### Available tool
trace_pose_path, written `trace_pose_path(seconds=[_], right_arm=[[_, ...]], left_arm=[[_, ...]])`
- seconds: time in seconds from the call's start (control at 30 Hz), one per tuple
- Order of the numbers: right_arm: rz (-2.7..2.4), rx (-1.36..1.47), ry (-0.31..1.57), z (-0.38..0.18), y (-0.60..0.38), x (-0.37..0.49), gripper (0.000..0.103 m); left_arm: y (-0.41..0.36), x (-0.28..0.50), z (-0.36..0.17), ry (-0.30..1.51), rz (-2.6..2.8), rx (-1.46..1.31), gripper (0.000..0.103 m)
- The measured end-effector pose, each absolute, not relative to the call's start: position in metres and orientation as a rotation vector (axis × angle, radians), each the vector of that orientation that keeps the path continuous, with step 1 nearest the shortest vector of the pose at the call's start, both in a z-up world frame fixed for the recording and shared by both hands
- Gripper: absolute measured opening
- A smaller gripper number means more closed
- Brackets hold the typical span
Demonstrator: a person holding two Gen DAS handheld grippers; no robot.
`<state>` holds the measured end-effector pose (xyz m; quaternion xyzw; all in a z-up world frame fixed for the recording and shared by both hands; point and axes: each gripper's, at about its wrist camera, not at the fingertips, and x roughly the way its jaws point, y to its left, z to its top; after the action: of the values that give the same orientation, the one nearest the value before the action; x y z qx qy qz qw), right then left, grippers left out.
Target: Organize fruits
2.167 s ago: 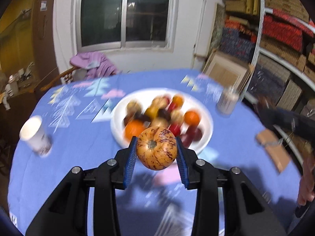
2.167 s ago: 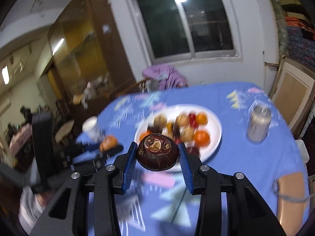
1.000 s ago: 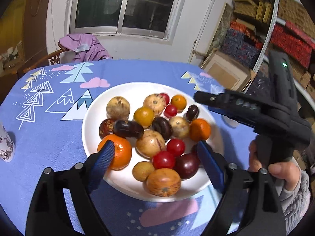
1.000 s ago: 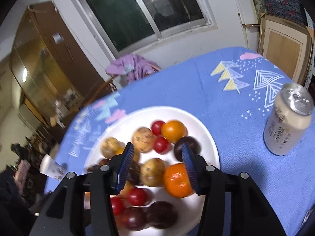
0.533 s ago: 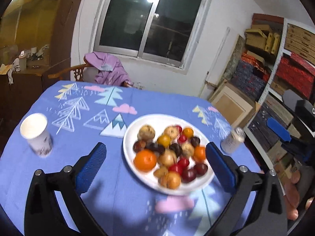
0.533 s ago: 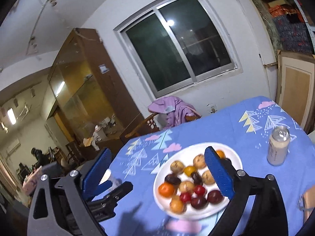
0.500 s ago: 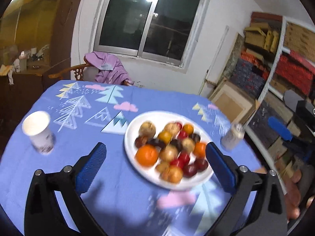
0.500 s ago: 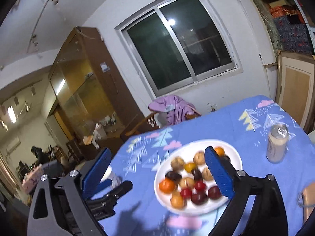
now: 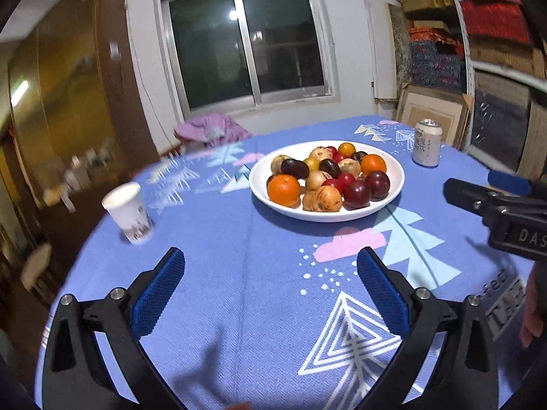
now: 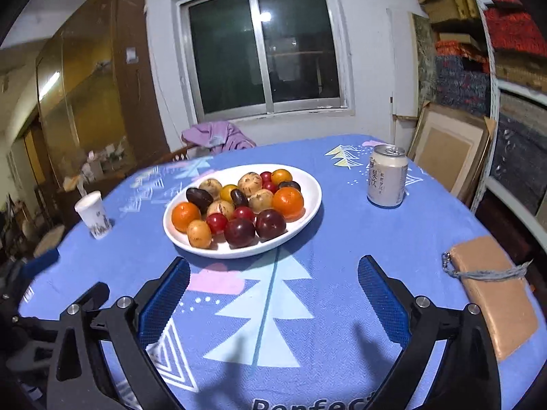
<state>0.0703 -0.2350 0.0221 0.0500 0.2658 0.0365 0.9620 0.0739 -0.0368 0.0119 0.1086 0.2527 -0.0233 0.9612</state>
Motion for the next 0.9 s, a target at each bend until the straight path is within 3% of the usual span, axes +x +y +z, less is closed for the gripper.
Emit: trace_pose_path(seconds=[0.9], right_arm=[[0.115,0.07,0.604,0.011,-0.214,0.073,0.1]], left_arm=[[-0.026,0.079,0.019,0.585,-0.112,0.113,0.099]])
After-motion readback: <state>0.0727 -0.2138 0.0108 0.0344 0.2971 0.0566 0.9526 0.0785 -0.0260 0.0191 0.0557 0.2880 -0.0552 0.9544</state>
